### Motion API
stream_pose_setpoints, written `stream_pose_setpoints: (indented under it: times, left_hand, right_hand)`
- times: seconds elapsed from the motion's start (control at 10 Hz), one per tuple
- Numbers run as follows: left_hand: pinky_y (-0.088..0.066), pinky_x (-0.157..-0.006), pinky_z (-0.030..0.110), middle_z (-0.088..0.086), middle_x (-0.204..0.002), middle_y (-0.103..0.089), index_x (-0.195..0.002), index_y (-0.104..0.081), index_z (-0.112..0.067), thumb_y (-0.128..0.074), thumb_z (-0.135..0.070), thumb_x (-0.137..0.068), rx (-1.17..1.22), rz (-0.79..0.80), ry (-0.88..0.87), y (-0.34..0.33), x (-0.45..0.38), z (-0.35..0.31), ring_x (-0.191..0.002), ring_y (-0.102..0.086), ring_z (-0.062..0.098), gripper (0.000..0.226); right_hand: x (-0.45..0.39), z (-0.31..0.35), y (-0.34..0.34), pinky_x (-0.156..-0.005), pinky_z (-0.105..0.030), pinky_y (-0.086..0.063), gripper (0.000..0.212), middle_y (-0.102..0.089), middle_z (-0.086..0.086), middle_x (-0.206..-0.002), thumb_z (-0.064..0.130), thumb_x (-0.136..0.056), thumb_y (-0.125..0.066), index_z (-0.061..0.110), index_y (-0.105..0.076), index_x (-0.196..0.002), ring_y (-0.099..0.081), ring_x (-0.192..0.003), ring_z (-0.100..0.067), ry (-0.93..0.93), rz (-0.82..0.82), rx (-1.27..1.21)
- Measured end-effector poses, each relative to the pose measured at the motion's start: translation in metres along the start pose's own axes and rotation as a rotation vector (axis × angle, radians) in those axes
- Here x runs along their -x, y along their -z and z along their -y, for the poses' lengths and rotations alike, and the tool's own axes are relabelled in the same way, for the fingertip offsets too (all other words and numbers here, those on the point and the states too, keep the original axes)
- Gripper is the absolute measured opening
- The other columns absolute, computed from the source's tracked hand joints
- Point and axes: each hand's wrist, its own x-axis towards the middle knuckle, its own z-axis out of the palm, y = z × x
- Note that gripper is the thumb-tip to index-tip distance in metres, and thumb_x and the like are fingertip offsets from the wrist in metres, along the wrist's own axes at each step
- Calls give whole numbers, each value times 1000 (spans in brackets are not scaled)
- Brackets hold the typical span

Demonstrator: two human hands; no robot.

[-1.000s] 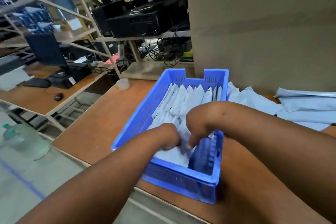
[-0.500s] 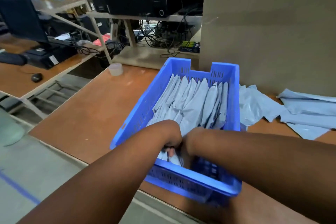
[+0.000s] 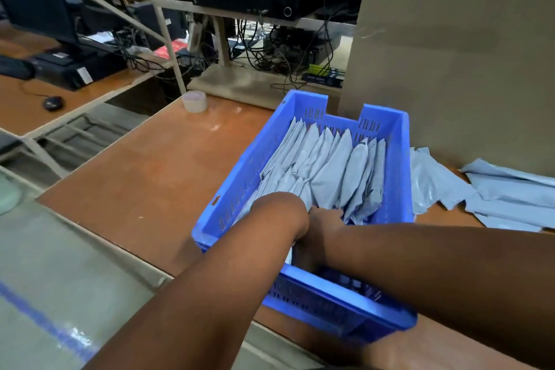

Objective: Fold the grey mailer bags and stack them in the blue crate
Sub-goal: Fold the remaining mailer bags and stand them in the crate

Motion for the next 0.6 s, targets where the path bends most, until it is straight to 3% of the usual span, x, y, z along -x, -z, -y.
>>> stream_pose_setpoints:
  times: [0.1,0.2,0.3,0.4,0.5,0.6]
  left_hand:
    - [-57,-86,35,3,-79,-67,-75,-63,-16,-73,-23,-93,-37,7,5,0,-2,-1,-105,-75,24,23]
    - [-61,-84,35,1,-76,-72,-71,-67,-17,-77,-26,-87,-67,-10,-5,0,-4,-1,-86,-76,23,21]
    - [-59,-81,30,-4,-67,-76,-62,-69,-17,-78,-39,-86,-74,53,21,6,3,-1,-61,-67,19,33]
    - [-60,-84,32,-4,-64,-76,-62,-70,-16,-83,-45,-83,-38,-3,-13,24,19,-15,-61,-67,19,38]
    - [-59,-71,29,-2,-64,-76,-75,-74,-13,-84,-41,-82,15,-139,-119,43,47,-49,-58,-71,17,30]
    - [-64,-74,35,4,-74,-79,-87,-76,-7,-79,-31,-83,47,-212,-192,56,74,-97,-71,-79,21,24]
  right_hand:
    - [24,-10,17,-103,-64,-49,55,-61,3,-142,57,-93,-62,34,-59,-143,-55,-138,-35,41,111,-137]
    - [37,-25,26,-99,-46,-53,69,-67,9,-128,75,-81,-73,42,-57,-140,-65,-117,-24,122,191,-199]
    - [62,-48,28,-82,-35,-48,54,-66,1,-101,49,-90,-80,25,-63,-136,-62,-88,-24,120,224,-403]
    - [83,-74,25,-75,-33,-46,29,-59,1,-77,46,-97,-72,18,-70,-92,-58,-77,-25,120,136,-429]
    - [116,-111,21,-76,-34,-42,49,-70,1,-91,68,-96,-61,21,-72,-108,-62,-87,-26,120,-76,-339]
    - [149,-159,3,-71,-32,-43,46,-68,7,-91,67,-93,-63,31,-71,-122,-61,-83,-21,110,-242,-429]
